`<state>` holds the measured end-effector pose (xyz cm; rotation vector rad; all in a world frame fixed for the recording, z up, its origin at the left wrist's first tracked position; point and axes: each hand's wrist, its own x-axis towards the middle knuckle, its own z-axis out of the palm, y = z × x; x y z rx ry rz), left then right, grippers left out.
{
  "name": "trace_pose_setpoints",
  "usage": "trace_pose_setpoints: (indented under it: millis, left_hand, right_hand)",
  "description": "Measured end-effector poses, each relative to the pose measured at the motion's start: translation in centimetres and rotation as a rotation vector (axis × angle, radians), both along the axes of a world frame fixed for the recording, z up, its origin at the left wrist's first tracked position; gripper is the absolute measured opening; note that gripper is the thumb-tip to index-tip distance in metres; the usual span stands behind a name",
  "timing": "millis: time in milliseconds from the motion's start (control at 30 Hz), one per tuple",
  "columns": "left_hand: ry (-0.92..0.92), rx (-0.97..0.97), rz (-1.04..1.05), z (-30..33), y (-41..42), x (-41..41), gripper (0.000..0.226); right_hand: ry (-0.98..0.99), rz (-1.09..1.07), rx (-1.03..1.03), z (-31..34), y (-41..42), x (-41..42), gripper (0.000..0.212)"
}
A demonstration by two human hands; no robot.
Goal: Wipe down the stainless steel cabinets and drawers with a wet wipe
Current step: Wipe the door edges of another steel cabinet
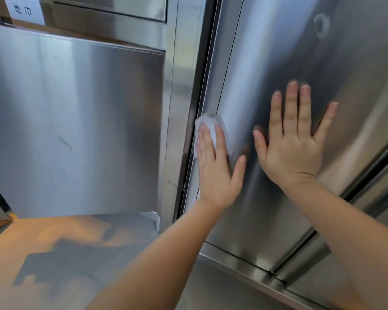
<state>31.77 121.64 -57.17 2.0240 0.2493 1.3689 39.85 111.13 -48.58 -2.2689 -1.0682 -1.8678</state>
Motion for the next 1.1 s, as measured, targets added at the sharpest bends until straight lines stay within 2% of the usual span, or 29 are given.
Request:
trace_pose_setpoints:
  millis: [100,267,333,533,633,733,800,867,967,1100]
  left_hand:
    - [-0.012,0.086,0.04,1.6,1.1,0.7,0.075]
    - [0.142,0.063,-0.045,-7.3,0.0,-2.0,0.076]
    - [0.174,0.049,-0.064,-8.6,0.2,-2.6,0.075]
    - [0.006,0.091,-0.019,-0.5,1.4,0.5,0.075]
    - [0.014,0.083,-0.021,-2.1,1.0,0.3,0.077]
    - [0.154,0.001,-0.051,-8.5,-0.3,-1.7,0.077]
    - [0.287,-0.127,-0.071,-12.2,-1.3,-3.0,0.076]
    - [0.368,-0.258,-0.076,-13.2,-2.2,-3.4,0.077]
    - [0.242,-0.336,-0.112,-8.8,-2.9,-2.5,0.077]
    - [-0.006,-0.288,-0.069,1.0,-2.3,-0.1,0.074]
  right_hand:
    - [-0.012,-0.001,0.006,0.0,0.1,-0.1,0.066]
    - [-0.013,-0.006,0.018,0.1,0.0,-0.1,0.066]
    - [-0.019,-0.007,0.018,0.1,0.1,-0.1,0.065]
    - [-0.011,-0.01,0.014,0.1,0.0,0.0,0.065]
    - [-0.022,-0.014,0.016,0.1,0.0,0.0,0.065]
    - [-0.018,-0.023,0.021,0.1,0.0,0.0,0.064]
    - [-0.022,-0.022,0.022,0.1,0.0,0.0,0.064]
    - [-0.024,-0.021,0.019,0.2,0.0,-0.1,0.064]
    - [-0.016,-0.023,0.012,0.2,0.0,-0.2,0.064]
    - [0.006,-0.019,0.001,0.1,0.0,-0.2,0.065]
